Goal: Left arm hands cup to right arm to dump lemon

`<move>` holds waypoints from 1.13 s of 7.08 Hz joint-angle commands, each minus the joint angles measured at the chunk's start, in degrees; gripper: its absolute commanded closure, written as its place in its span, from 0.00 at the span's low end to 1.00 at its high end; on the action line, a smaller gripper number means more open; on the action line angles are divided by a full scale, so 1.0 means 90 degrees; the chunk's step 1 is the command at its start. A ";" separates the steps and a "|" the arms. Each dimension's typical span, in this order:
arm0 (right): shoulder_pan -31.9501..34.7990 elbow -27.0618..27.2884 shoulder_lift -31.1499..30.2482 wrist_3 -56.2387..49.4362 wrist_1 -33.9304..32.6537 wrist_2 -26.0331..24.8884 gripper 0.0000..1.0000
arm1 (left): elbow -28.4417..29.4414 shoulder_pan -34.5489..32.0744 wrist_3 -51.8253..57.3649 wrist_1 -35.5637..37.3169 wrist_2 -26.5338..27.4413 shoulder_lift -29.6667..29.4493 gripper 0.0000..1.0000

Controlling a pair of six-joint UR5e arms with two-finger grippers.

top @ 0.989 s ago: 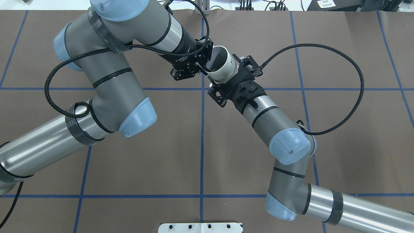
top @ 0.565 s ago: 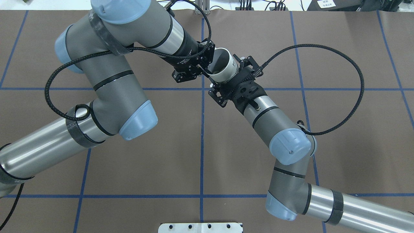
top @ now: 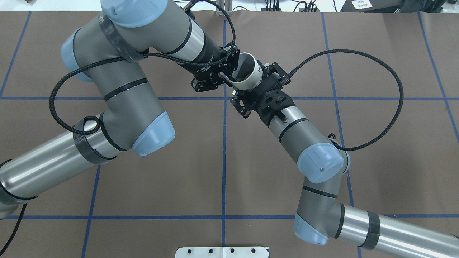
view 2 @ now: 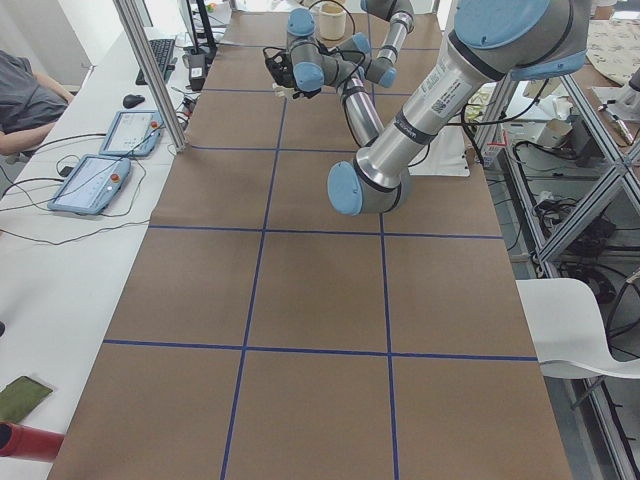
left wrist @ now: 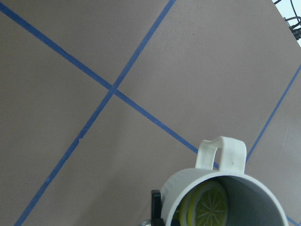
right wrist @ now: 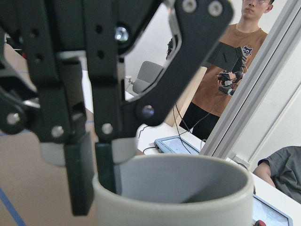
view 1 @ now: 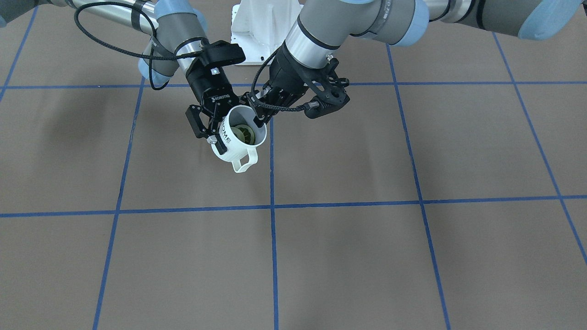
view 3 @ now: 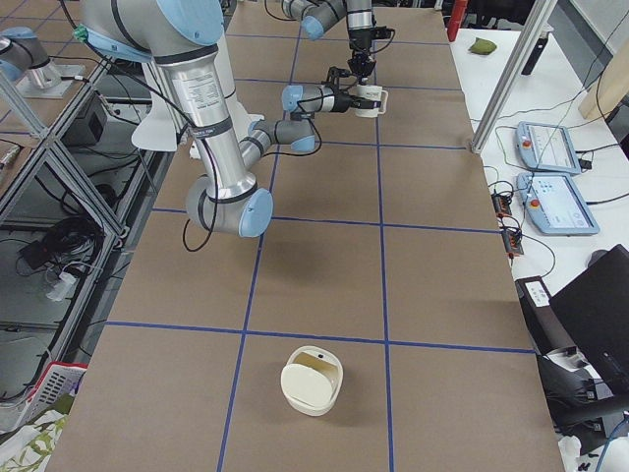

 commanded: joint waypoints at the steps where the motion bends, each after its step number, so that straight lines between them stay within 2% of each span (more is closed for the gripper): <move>1: -0.0015 0.0024 0.0005 0.0044 -0.0028 0.0014 0.90 | -0.0142 -0.0012 0.0420 0.0024 -0.0028 0.0042 0.00; 3: -0.0015 0.0024 -0.0024 0.0034 0.0020 0.0014 0.91 | -0.0299 -0.0129 0.0725 0.0054 -0.0194 0.0052 0.00; 5: 0.0034 0.0169 -0.0073 0.0063 0.0050 0.0004 0.90 | -0.0406 -0.0673 0.1173 0.0112 -0.0680 0.0353 0.00; 6: 0.0073 0.0267 -0.0218 0.0344 0.0060 -0.0025 0.90 | -0.0716 -0.0909 0.1843 0.0422 -0.0876 0.0722 0.00; 7: 0.0151 0.0471 -0.0558 0.0966 0.0147 -0.0074 0.90 | -0.1106 -0.1104 0.2816 0.1131 -0.0927 0.1113 0.00; 8: 0.0296 0.0609 -0.0755 0.1088 0.0147 -0.0152 0.90 | -0.1390 -0.1367 0.3803 0.1998 -0.0917 0.1310 0.00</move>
